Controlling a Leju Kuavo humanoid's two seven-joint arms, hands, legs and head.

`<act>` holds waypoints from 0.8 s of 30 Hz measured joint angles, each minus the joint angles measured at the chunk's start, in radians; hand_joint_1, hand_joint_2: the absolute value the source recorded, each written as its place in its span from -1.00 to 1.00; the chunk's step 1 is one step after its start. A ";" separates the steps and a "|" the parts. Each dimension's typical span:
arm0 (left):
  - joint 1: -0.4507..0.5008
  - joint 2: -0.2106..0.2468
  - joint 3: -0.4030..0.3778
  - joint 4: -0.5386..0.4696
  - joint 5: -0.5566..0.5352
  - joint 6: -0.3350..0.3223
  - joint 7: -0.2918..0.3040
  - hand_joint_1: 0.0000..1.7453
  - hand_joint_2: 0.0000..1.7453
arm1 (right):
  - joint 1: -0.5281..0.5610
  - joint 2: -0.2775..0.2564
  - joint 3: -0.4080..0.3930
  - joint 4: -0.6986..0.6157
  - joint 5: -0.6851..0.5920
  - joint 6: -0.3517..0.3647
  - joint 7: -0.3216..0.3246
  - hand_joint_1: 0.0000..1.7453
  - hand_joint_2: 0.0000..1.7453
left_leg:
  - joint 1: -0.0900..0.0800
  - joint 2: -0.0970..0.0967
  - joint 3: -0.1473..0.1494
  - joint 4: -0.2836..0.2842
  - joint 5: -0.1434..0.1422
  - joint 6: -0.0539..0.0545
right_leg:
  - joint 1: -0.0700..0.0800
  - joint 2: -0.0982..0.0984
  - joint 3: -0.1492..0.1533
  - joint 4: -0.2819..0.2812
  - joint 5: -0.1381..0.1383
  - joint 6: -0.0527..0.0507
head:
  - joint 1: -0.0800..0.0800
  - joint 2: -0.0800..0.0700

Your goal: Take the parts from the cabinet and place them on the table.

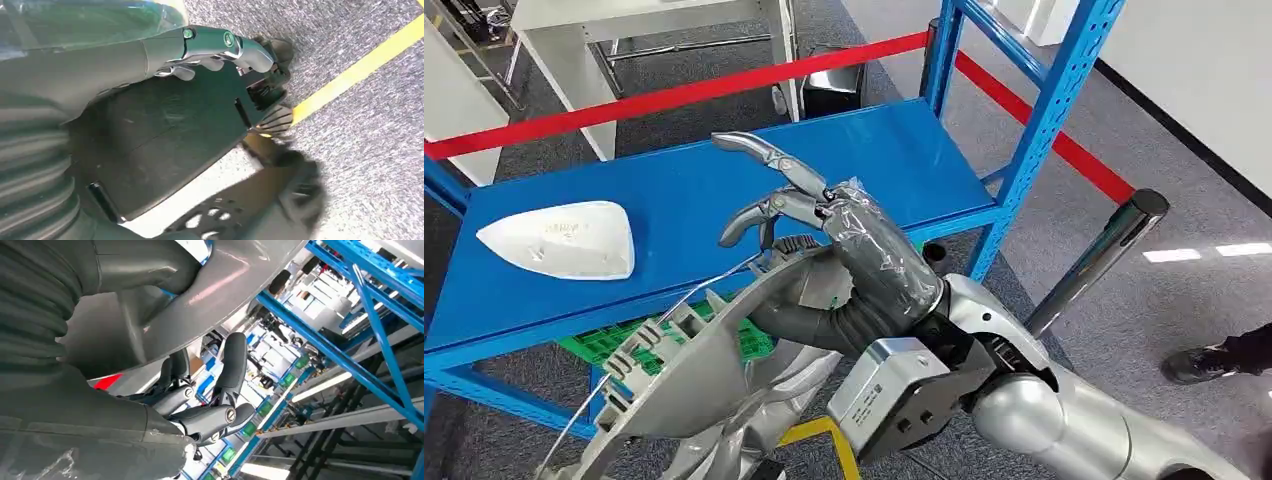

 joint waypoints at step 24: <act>0.016 0.002 0.010 0.000 0.000 0.013 0.006 -1.00 1.00 | 0.008 0.002 0.004 0.000 0.002 -0.004 0.006 1.00 1.00 | -0.003 0.002 0.100 -0.036 -0.058 0.023 | 0.014 -0.002 -0.205 0.175 -0.066 -0.013 | -0.009 0.000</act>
